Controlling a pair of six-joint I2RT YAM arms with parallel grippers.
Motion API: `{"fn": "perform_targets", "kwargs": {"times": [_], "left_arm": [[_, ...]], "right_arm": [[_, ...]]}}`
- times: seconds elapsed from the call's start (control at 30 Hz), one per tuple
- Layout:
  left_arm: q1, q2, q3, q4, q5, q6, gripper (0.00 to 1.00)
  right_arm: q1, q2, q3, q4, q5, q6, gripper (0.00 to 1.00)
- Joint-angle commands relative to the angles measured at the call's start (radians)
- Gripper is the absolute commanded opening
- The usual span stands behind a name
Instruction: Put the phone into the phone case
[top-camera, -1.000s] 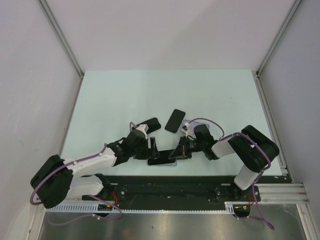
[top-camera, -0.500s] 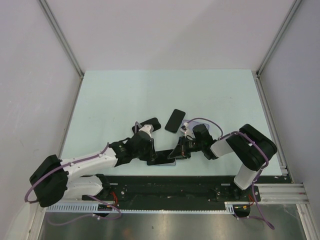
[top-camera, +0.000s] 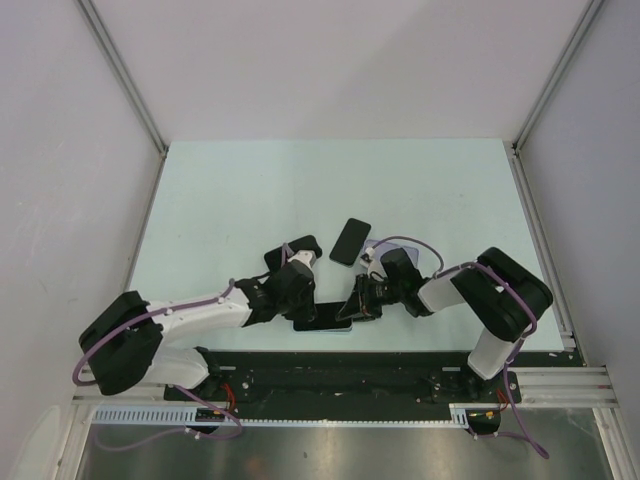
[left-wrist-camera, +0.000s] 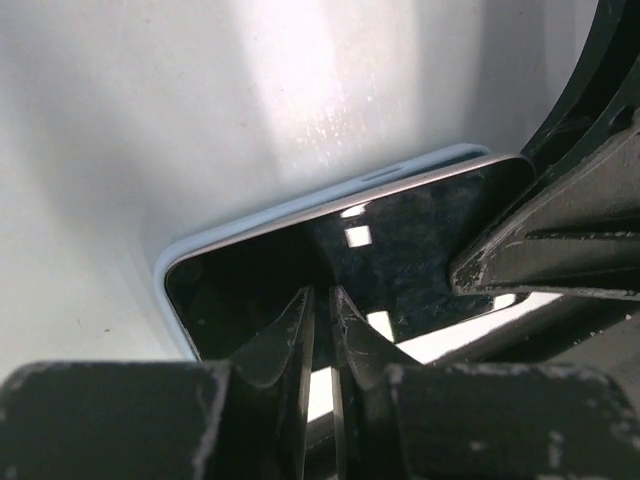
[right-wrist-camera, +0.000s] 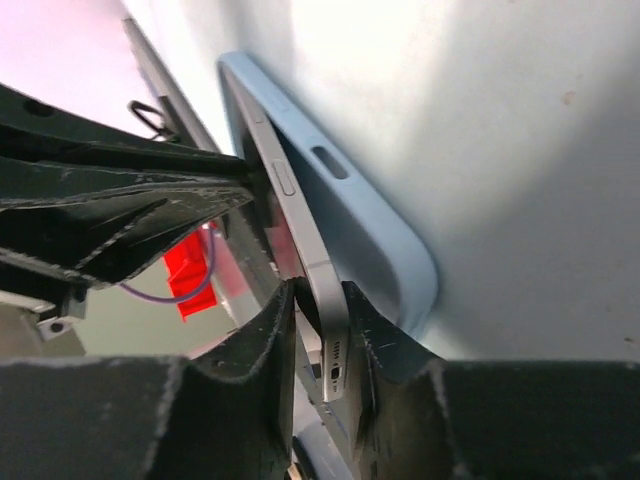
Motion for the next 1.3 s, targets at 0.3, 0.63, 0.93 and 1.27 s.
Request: {"fn": "perform_targets", "kwargs": {"times": [0.3, 0.63, 0.93, 1.27], "left_arm": [[-0.014, 0.118, -0.011, -0.065, 0.01, 0.002, 0.14], [-0.014, 0.113, -0.015, -0.083, -0.008, 0.002, 0.13], [-0.014, 0.119, -0.018, -0.095, -0.016, -0.001, 0.12], [-0.014, 0.153, -0.017, -0.097, -0.028, -0.001, 0.11]], "right_arm": [[0.121, -0.043, 0.216, -0.732, 0.401, -0.32, 0.53], [0.297, 0.051, 0.452, -1.088, 0.768, -0.356, 0.63], [0.395, 0.146, 0.591, -1.287, 1.004, -0.362, 0.66], [0.493, -0.047, 0.667, -1.305, 1.168, -0.376, 0.73]]}}
